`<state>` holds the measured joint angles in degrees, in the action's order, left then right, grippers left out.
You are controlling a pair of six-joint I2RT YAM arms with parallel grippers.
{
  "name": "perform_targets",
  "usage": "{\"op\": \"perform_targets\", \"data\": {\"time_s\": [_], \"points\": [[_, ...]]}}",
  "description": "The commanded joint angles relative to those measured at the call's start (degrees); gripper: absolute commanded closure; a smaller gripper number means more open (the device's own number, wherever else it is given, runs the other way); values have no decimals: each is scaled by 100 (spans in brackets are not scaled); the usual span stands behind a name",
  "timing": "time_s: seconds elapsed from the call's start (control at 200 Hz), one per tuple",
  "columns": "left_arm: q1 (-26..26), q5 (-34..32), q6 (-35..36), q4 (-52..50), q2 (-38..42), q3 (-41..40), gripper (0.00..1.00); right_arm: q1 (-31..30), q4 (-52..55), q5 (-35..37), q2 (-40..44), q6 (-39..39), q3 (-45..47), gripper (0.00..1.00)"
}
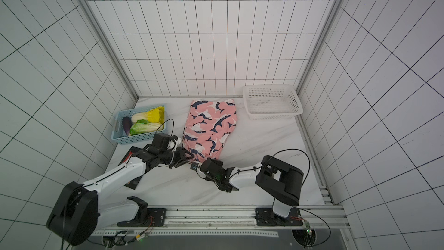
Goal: Roll up the shorts
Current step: Roll the shorts at the center of the board.
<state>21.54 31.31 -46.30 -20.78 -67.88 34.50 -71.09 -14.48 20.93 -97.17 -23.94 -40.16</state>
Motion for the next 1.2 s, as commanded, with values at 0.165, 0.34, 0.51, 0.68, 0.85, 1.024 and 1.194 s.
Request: {"op": "perform_targets", "data": {"time_s": [0.165,0.34,0.51,0.68,0.85,1.024,1.194], "points": [[-97,-1551,95,-1091,1324,52,29,391,2864,-2166,22,668,-1197,100],[-106,-1592,49,-1248,2082,-216,29,1212,3885,-3966,-362,1086,-2122,100],[-98,-1489,-193,-1258,2465,-541,33,1875,4874,-5526,-1187,1303,-3101,100],[-50,-1338,-213,-1075,2675,-786,32,2312,5526,-6800,-2049,1651,-3824,100],[501,-1624,-247,-614,2602,-1161,36,2595,5486,-7491,-2301,1841,-3903,100],[896,-1924,-75,-131,1803,-1154,40,2840,5455,-7932,-2384,1946,-3977,100],[1207,-2337,-221,1144,1489,-1586,31,2916,5444,-7921,-2456,1981,-4017,100]]}}
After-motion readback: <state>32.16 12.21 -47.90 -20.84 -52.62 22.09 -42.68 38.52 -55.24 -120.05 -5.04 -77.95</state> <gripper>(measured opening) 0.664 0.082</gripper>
